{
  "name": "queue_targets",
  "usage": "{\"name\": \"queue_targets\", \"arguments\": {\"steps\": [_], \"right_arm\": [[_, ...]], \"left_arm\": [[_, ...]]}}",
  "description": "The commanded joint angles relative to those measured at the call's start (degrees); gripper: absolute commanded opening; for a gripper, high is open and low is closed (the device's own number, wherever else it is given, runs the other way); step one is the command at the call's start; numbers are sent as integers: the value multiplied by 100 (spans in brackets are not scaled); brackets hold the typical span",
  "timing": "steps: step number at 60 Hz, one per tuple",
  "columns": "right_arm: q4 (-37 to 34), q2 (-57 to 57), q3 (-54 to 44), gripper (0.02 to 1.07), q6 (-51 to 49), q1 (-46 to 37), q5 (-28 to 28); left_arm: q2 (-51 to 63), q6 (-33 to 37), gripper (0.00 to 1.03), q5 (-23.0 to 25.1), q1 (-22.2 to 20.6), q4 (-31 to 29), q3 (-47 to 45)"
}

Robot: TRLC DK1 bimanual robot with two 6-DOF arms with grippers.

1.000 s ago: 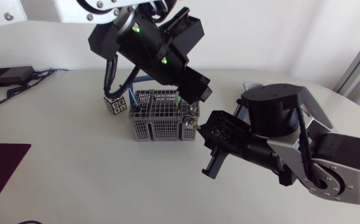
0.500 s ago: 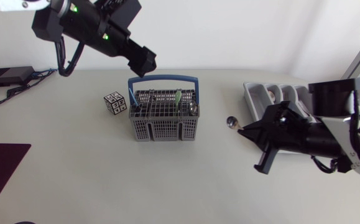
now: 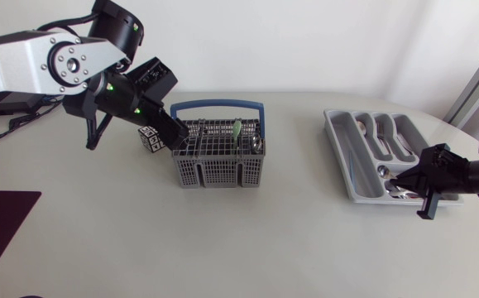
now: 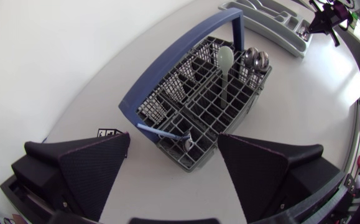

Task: Transfer all utensils from the basket to the drawer tray.

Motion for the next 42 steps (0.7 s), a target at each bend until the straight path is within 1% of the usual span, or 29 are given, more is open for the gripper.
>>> {"name": "queue_targets", "arguments": {"steps": [1, 8, 16, 19, 22, 25, 33, 37, 39, 42], "right_arm": [[-227, 588, 436, 8, -863, -344, -18], [-394, 1195, 884, 8, -1558, -713, 132], [-421, 1432, 1069, 9, -1760, -810, 264], [-429, 1450, 1042, 15, -1857, -810, 325], [-412, 1450, 981, 26, -1909, -801, 369], [-368, 1415, 919, 39, -1900, -801, 369], [-166, 1168, 805, 54, -1698, -810, 369], [-174, 975, 761, 58, -1549, -810, 308], [-166, 843, 682, 59, -1514, -801, 273], [-130, 641, 559, 64, -1408, -766, 237]], "left_arm": [[-156, 147, 99, -10, 47, 108, -263], [-209, 244, 99, -10, 47, 205, -456], [-209, 314, 99, -133, 47, 434, -623], [-209, 376, 99, -159, 38, 539, -702], [-218, 411, 99, -186, 38, 618, -764], [-218, 507, 99, -212, 29, 794, -904], [-218, 683, 96, -335, 20, 1251, -1203], [-227, 762, 96, -370, 12, 1462, -1353], [-244, 789, 93, -379, 12, 1576, -1432], [-271, 868, 91, -388, 3, 1875, -1599]]}}
